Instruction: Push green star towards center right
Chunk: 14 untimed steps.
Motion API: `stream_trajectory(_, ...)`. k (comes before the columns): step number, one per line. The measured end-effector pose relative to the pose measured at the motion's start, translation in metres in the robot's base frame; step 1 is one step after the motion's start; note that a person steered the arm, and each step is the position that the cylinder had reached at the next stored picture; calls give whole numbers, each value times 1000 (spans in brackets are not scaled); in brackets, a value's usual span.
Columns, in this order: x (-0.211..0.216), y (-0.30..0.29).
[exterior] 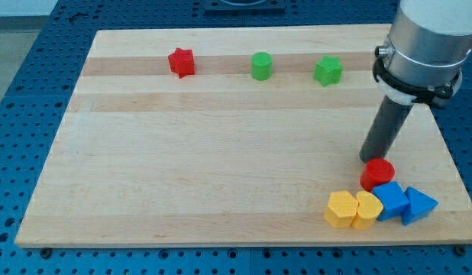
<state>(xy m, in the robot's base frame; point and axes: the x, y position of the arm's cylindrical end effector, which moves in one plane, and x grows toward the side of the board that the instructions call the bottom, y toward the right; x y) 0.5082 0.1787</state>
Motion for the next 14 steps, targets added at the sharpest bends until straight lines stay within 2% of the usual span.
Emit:
stream_trajectory(2, 1, 0)
stream_trajectory(3, -17, -15)
stream_trajectory(5, -107, -101)
stream_trajectory(6, -158, -124)
stream_trajectory(7, -205, -122)
stream_trajectory(8, -217, -83)
stream_trajectory(11, -197, -3)
stream_trajectory(12, -189, 14)
stream_trajectory(14, -178, 2)
